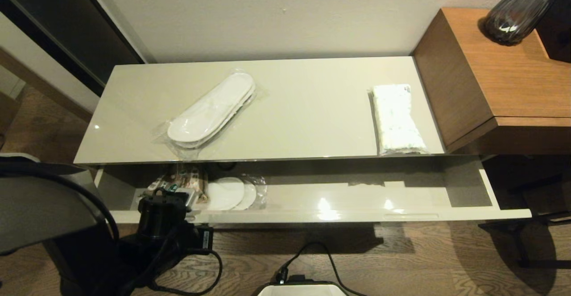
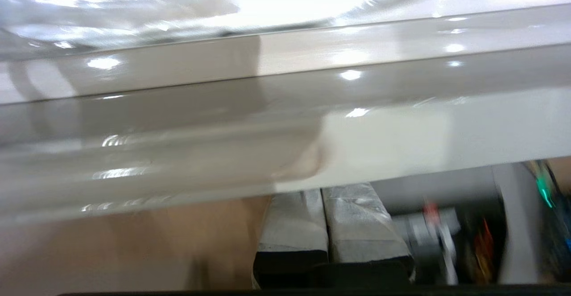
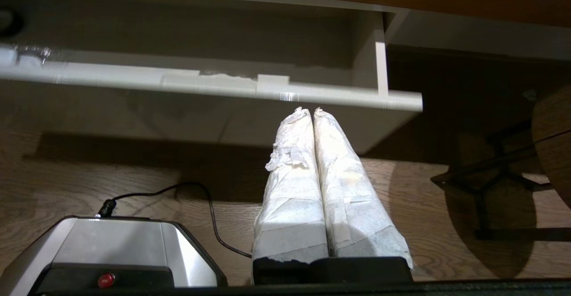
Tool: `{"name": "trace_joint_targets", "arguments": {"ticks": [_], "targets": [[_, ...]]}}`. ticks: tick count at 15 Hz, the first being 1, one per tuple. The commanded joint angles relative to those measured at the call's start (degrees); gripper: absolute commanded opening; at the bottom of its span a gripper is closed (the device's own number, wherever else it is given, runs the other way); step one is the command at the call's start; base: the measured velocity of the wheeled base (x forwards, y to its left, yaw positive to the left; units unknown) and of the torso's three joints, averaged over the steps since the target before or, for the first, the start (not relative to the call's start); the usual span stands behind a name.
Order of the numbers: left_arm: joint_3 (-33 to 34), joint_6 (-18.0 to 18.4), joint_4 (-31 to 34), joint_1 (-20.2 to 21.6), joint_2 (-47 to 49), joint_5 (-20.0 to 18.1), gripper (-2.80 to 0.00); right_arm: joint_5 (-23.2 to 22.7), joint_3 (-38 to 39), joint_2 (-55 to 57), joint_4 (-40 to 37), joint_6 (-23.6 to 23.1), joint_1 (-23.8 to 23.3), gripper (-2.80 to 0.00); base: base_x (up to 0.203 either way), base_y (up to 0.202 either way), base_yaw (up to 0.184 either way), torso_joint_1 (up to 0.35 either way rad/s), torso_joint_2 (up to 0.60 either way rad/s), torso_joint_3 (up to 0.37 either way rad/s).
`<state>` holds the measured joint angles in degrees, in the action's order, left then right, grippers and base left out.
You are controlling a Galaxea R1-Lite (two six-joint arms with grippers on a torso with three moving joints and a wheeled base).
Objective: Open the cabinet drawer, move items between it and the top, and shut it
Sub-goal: Close the drawer
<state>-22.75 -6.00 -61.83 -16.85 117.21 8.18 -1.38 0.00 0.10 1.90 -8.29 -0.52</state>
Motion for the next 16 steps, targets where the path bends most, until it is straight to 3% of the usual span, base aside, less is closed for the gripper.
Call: {"name": "trace_joint_targets", "arguments": {"ticks": [1,6,13,16], "targets": [[-3.7,1.1,-0.2,2.1,2.6,0.1,-2.8,0.0,0.1,0.1,0.0,-0.1,0.0,-2.8,0.0,0.0,0.0,0.0,0.0,0.0],[-13.1,3.8,0.4,4.2,4.3,0.2,-2.8,0.0,0.1,0.1,0.0,-0.1,0.0,-2.8,0.0,0.0,0.0,0.0,0.0,0.0],[-19.4,7.4,1.4,4.8,2.3,1.3,-2.8,0.0,0.1,0.1,0.0,-0.1,0.0,-2.8,0.0,0.0,0.0,0.0,0.0,0.0],[-17.7,7.9,10.4,5.0,-6.1,1.1,-2.8,0.0,0.1,0.1,0.1,-0.1,0.0,-2.8,0.0,0.0,0.0,0.0,0.0,0.0]]}}
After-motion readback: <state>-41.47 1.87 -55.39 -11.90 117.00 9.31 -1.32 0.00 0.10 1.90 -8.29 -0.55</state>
